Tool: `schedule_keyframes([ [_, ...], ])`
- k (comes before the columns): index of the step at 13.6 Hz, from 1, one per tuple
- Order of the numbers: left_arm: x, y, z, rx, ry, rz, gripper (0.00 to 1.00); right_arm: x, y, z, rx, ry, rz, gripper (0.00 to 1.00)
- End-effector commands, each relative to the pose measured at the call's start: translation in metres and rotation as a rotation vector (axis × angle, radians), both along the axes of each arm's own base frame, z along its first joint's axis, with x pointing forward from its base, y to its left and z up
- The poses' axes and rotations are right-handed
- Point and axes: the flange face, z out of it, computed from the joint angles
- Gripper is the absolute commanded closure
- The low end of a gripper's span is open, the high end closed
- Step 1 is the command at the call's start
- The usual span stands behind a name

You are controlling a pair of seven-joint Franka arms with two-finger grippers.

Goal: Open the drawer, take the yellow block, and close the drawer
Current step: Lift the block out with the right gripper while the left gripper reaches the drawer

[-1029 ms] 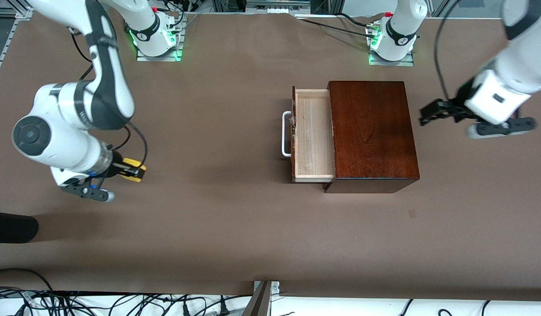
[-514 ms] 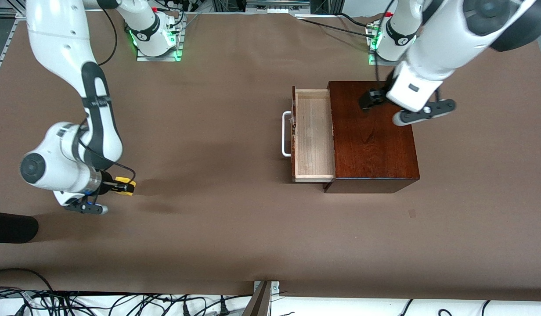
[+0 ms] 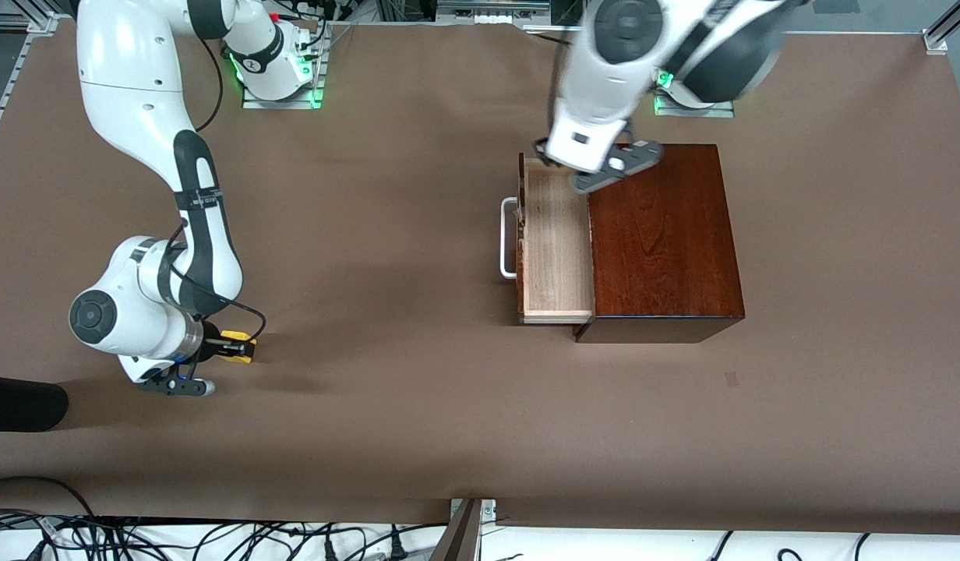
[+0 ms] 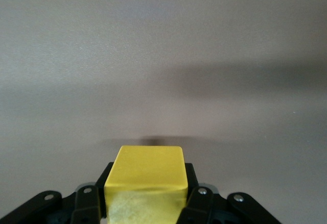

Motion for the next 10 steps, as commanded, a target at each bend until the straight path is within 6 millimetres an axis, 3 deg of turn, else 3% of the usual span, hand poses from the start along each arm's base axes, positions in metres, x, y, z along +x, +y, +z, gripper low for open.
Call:
schedule_keyframes([
  [1,0.009,-0.038,-0.023,-0.018,0.004,0.120,1.00,0.006,0.000,-0.008,-0.006,0.005,0.010,1.00],
  [2,0.012,-0.046,-0.031,-0.015,0.014,0.128,1.00,0.005,0.000,-0.010,-0.013,0.011,0.017,1.00],
  [5,0.022,-0.063,-0.056,0.000,0.029,0.184,1.00,0.002,0.001,-0.010,-0.024,0.039,0.056,0.70],
  [6,0.028,-0.071,-0.065,-0.001,0.022,0.224,1.00,0.001,0.001,-0.011,-0.022,0.051,0.054,0.50],
  [7,0.033,-0.079,-0.079,0.011,0.017,0.296,1.00,0.001,0.002,-0.011,-0.016,0.052,0.047,0.06],
  [8,0.039,-0.083,-0.093,0.011,0.010,0.353,1.00,0.001,0.001,-0.008,-0.017,0.049,0.054,0.00],
  [10,0.049,-0.084,-0.116,0.014,0.009,0.395,1.00,0.002,0.004,0.004,-0.011,0.043,0.057,0.00],
])
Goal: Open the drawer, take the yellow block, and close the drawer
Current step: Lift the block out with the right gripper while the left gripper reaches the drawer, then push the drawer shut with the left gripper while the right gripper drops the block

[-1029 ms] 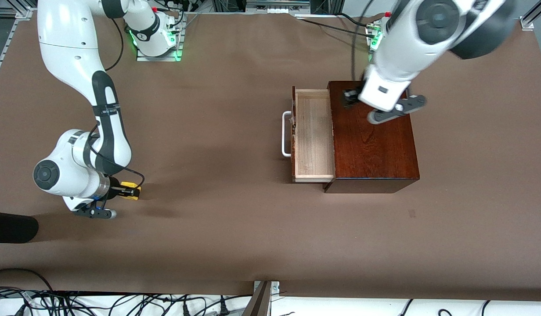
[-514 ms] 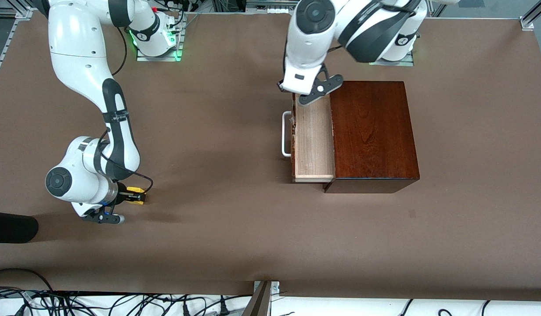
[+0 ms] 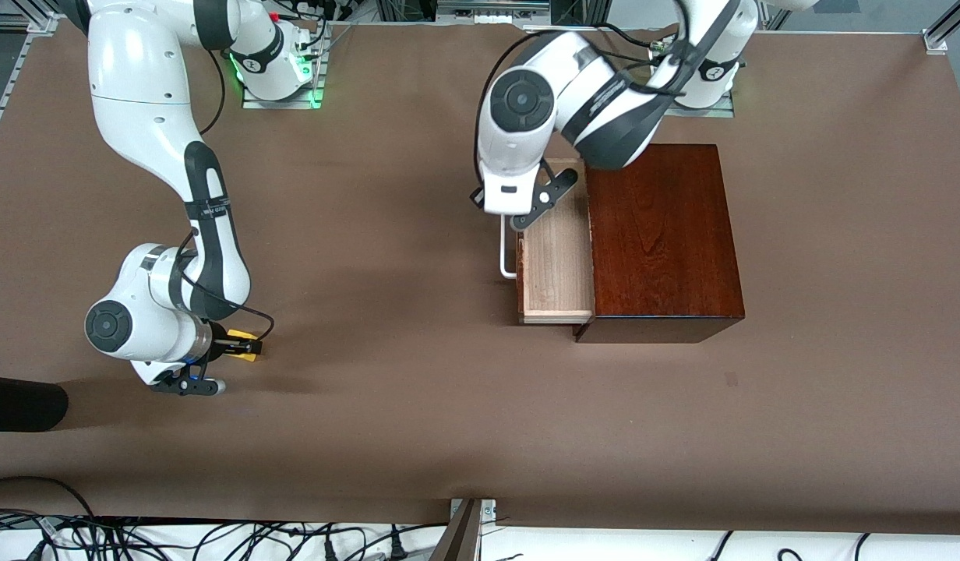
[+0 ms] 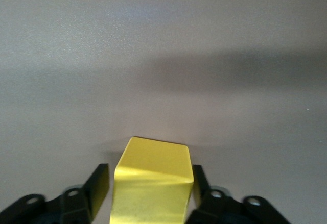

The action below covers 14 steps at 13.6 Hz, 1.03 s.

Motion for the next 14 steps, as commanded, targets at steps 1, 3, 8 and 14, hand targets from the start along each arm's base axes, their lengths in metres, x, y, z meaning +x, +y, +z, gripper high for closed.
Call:
schedule_keyframes([
  [1,0.017,-0.005,-0.026,0.021,0.006,0.074,1.00,0.005,0.003,0.030,0.007,-0.014,0.024,0.00],
  [3,0.021,-0.003,-0.049,0.074,0.000,0.077,1.00,0.004,0.004,0.071,0.029,-0.025,0.024,0.00],
  [8,0.021,-0.006,-0.063,0.147,-0.015,0.147,1.00,-0.012,-0.003,0.190,0.014,-0.047,0.066,0.00],
  [14,0.027,-0.009,-0.070,0.175,-0.017,0.335,1.00,-0.032,-0.019,0.262,0.008,-0.070,0.072,0.00],
])
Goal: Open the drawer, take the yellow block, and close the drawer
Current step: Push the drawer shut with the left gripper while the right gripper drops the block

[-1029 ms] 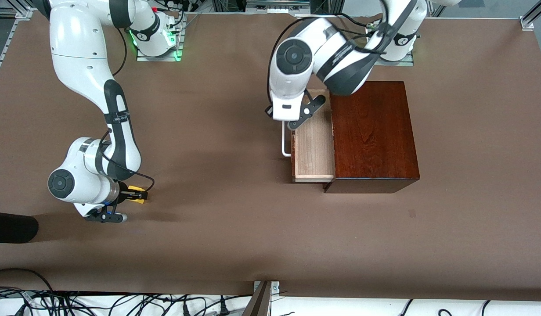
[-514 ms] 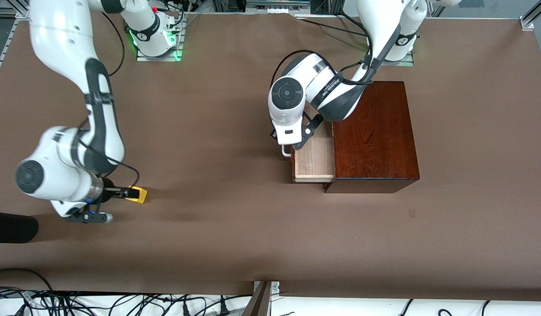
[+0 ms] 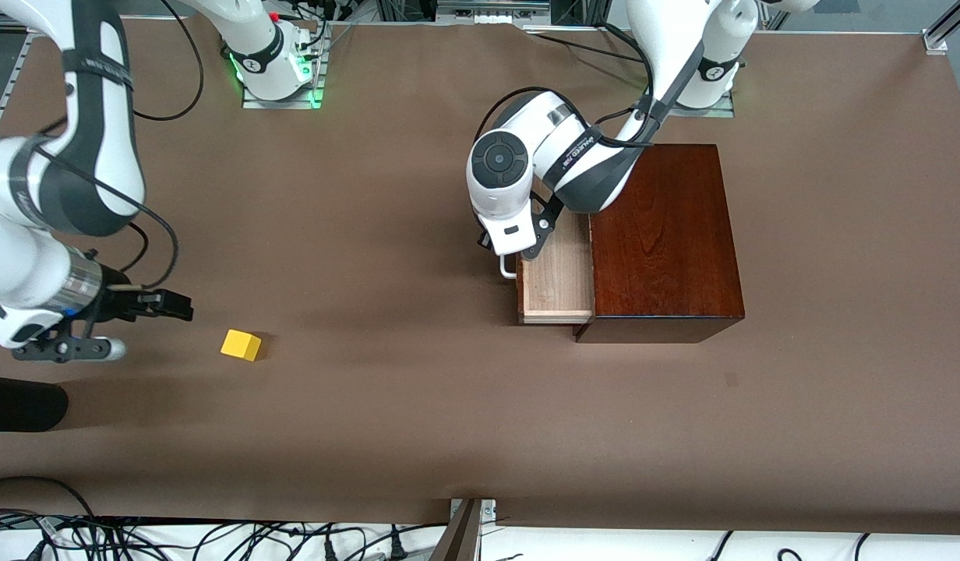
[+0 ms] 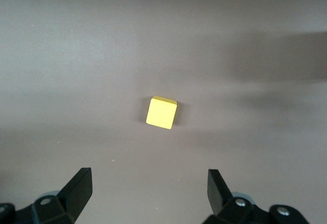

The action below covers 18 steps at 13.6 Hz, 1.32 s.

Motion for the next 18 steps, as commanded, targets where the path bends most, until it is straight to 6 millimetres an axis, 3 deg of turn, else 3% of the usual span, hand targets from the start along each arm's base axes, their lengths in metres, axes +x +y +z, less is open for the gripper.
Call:
schedule_keyframes([
  [1,0.005,-0.006,-0.004,0.029,-0.019,0.041,1.00,-0.007,-0.006,0.004,-0.006,0.010,-0.002,0.00],
  [3,-0.003,-0.016,0.000,0.049,-0.040,0.019,1.00,-0.008,-0.007,0.007,-0.005,0.006,-0.003,0.00],
  [6,-0.012,-0.024,0.001,0.102,-0.086,-0.004,1.00,-0.013,-0.003,0.030,0.009,-0.025,0.005,0.00],
  [12,-0.002,-0.011,0.002,0.139,-0.126,-0.016,1.00,-0.043,0.000,0.076,0.017,0.024,-0.024,0.00],
  [14,0.010,0.002,0.007,0.127,-0.122,0.016,1.00,-0.053,0.014,0.087,-0.031,0.038,0.015,0.00],
  [15,0.017,0.011,0.007,0.126,-0.118,0.037,1.00,-0.060,0.011,0.094,-0.035,0.049,0.016,0.00],
  [18,0.020,0.016,0.012,0.101,-0.094,0.064,1.00,-0.083,-0.002,0.107,-0.030,0.069,0.032,0.00],
])
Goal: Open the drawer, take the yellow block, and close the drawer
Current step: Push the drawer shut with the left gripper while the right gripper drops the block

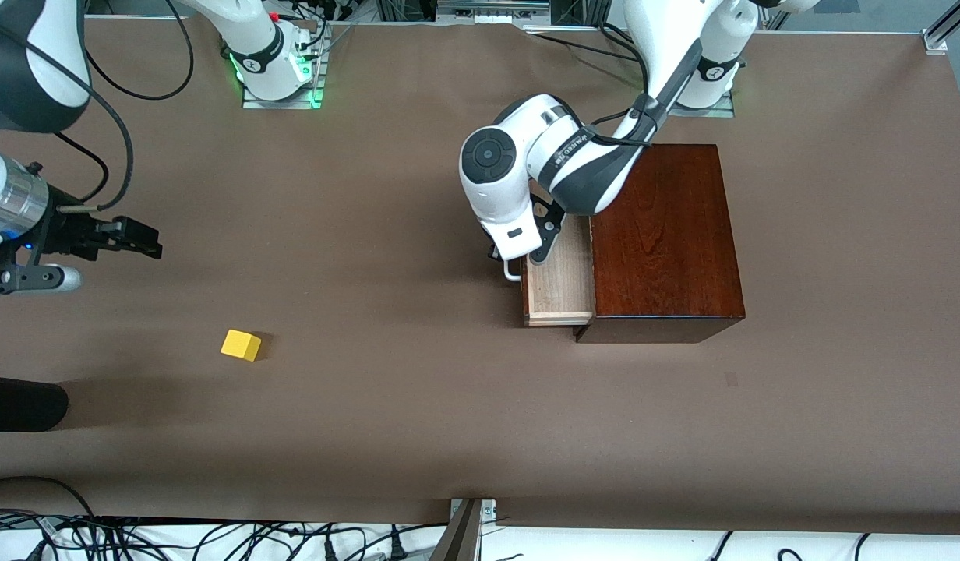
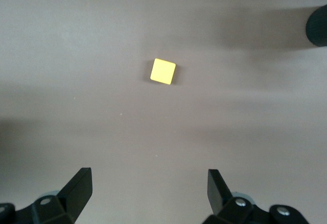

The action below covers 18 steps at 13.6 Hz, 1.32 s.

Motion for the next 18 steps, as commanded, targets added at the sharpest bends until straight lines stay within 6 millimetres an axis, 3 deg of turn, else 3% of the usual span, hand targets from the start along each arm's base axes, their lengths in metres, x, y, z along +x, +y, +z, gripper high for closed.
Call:
schedule_keyframes([
  [1,0.008,0.013,0.011,0.002,0.002,0.031,1.00,-0.030,-0.015,0.011,-0.007,0.020,0.021,0.00],
  [4,0.009,0.033,-0.001,0.032,0.027,0.026,1.00,-0.044,-0.028,0.019,0.004,0.014,0.051,0.00],
  [11,0.010,0.073,0.018,0.038,0.042,-0.062,1.00,-0.046,-0.046,0.027,0.006,-0.002,0.020,0.00],
  [14,0.014,0.097,0.027,0.049,0.066,-0.092,1.00,-0.045,-0.045,0.028,0.006,-0.008,0.022,0.00],
  [18,0.021,0.125,0.023,0.054,0.087,-0.124,1.00,-0.044,-0.045,0.027,0.006,-0.010,0.020,0.00],
])
